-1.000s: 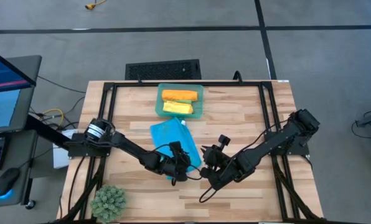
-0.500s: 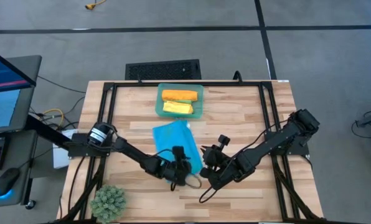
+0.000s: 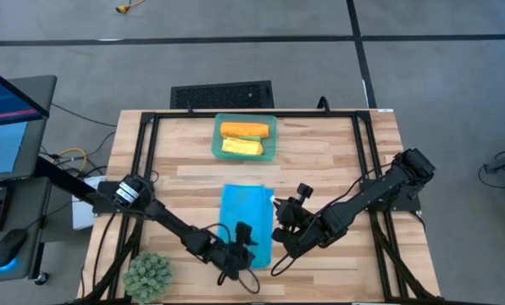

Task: Roll microfiber towels into tight, uniform cylinder then place into a basket
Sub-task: Fold the blue towel

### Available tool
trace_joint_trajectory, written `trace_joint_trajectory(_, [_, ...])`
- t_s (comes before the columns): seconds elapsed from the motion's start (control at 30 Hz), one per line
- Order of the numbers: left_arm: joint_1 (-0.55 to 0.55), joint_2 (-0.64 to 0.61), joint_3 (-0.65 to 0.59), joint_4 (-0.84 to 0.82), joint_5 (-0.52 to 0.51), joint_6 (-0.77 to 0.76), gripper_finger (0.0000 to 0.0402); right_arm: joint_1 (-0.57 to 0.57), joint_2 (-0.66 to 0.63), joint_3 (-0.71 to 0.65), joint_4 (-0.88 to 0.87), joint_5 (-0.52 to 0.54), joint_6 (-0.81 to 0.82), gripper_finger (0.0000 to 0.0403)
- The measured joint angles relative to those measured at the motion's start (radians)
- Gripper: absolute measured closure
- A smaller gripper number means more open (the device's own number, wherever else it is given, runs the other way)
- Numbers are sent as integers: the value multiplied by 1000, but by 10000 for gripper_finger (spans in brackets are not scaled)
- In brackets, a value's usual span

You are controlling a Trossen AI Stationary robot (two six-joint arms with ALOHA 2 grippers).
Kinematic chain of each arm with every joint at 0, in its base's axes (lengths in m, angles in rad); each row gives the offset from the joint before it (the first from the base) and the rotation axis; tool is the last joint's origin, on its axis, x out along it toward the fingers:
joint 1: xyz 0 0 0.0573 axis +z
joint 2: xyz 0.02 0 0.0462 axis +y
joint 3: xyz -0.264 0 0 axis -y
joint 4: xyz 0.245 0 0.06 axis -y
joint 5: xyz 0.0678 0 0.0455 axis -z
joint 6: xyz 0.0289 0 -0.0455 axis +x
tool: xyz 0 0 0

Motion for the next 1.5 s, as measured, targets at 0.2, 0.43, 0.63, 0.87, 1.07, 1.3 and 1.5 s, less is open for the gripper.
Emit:
trace_joint_trajectory(0.2, [-40,-31,87,-202,-134,60,194,1,0,0,3,1,0,337])
trace_joint_trajectory(0.43, [-64,-71,207,-438,-174,18,193,2,0,0,4,1,-1,337])
trace_joint_trajectory(0.63, [-135,-100,262,-635,-180,-86,194,33,0,0,25,-29,-47,337])
trace_joint_trajectory(0.87, [-272,-133,264,-877,-186,-367,194,76,0,0,222,-63,-199,337])
trace_joint_trajectory(1.07, [-383,-140,245,-1003,-186,-602,194,79,0,0,417,-277,-235,337])
trace_joint_trajectory(1.3, [-432,-140,121,-926,-226,-685,194,79,0,0,503,-484,-212,337])
trace_joint_trajectory(1.5, [-428,-140,39,-756,-284,-630,194,95,0,0,502,-505,-183,337])
